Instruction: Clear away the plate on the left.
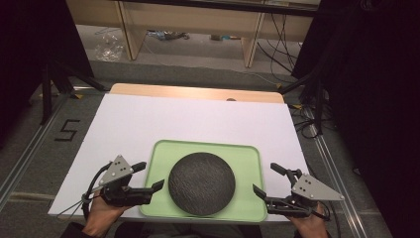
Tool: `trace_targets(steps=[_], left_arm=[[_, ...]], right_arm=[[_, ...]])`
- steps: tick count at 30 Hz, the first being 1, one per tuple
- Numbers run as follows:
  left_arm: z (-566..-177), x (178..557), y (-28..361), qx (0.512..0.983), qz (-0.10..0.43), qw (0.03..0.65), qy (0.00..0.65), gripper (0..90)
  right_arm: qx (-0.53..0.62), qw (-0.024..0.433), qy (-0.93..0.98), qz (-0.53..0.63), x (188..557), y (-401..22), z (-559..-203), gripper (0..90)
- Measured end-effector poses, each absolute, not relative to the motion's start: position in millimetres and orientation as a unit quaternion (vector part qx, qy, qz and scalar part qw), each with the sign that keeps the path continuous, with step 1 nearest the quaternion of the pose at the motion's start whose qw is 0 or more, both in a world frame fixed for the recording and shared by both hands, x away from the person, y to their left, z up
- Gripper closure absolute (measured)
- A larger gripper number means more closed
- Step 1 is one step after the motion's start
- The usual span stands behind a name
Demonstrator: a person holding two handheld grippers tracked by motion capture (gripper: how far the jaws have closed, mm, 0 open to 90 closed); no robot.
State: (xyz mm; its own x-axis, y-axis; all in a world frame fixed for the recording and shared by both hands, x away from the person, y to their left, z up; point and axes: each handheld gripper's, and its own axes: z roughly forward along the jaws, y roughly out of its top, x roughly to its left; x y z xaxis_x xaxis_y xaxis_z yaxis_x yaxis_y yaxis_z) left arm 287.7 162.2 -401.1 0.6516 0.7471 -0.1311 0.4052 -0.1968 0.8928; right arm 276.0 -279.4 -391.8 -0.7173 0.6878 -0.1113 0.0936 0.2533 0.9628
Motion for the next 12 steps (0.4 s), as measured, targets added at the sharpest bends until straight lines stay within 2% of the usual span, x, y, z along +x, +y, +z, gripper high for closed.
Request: trace_targets(steps=[12], left_arm=[[-404.9,292.6,158.4,0.765,0.162,0.495,0.380,19.2]], right_arm=[[0.264,0.267,0.748,0.547,274.3,-280.0,-390.7,18.2]])
